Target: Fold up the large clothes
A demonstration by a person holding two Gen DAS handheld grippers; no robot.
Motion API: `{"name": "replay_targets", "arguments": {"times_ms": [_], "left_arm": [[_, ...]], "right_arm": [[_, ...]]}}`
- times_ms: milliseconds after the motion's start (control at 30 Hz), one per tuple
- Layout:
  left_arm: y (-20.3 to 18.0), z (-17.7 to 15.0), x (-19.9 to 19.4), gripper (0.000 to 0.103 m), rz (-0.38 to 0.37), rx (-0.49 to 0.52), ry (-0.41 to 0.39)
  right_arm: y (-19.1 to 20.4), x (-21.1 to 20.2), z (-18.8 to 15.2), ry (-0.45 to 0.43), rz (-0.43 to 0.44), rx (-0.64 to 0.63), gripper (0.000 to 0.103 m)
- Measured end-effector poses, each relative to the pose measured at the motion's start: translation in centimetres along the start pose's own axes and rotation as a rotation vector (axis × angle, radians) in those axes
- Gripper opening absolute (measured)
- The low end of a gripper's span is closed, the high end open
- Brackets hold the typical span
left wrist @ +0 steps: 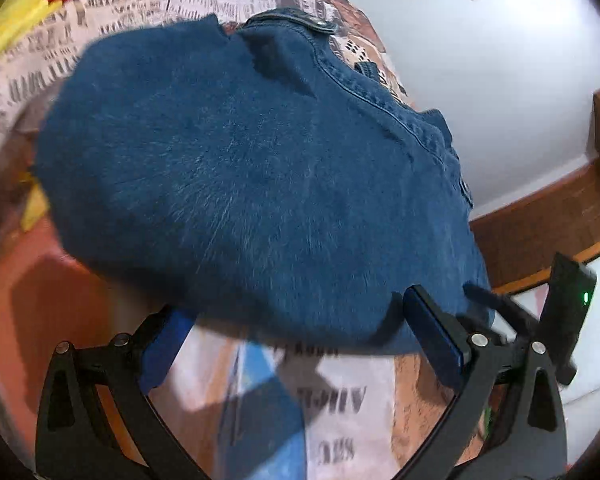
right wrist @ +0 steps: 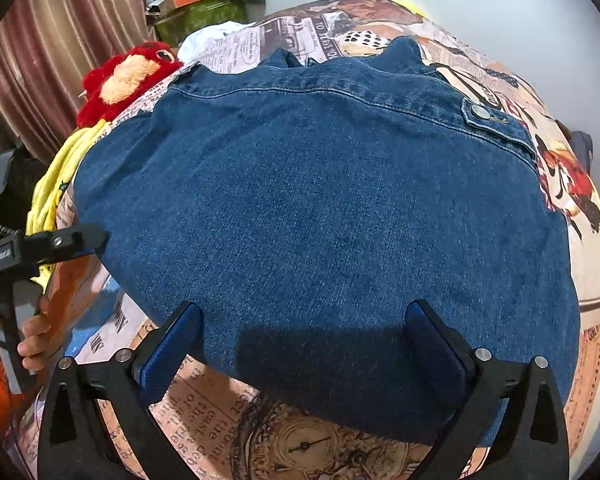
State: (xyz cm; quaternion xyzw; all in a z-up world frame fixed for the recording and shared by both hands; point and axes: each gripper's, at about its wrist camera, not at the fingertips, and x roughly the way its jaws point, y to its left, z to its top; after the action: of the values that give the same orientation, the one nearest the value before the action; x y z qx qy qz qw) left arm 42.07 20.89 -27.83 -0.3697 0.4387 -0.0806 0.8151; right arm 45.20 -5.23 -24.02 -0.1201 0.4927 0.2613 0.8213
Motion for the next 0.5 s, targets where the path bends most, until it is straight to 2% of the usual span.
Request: {"name": "replay_targets", "arguments": {"times_ms": [167, 267, 333, 367, 400, 500], "left_arm": [[0.4, 1.7, 1.6, 0.103, -0.032, -0.09, -0.042], [0.6, 2.8, 2.3, 0.099, -0.008, -0.147, -0.079], [1.0, 3.5, 2.5, 0.088, 0.019, -0.199, -0.116], [1.2, 3.8, 2.5, 0.074, 0.043, -0.223, -0.127], [1.6, 4.1, 2.4, 0.066, 0.057, -0.256, -0.133], [2.0, 4.2, 1.6, 0.049, 0.041, -0.293, -0.157]], "right_arm": [[-0.2, -0.1, 0.2, -0.011, 0.009, 0.0, 0.103], [-0.2, 0.0, 0.2, -0.014, 0.011, -0.001, 0.103], [-0.2, 0.0, 0.2, -0.014, 0.009, -0.001, 0.103], [-0.2, -0.1, 0.2, -0.013, 0.009, -0.001, 0.103], [-0.1, -0.1, 0.1, -0.012, 0.007, 0.0, 0.103], [-0.1, -0.4, 0.1, 0.004, 0.0, 0.003, 0.103]]}}
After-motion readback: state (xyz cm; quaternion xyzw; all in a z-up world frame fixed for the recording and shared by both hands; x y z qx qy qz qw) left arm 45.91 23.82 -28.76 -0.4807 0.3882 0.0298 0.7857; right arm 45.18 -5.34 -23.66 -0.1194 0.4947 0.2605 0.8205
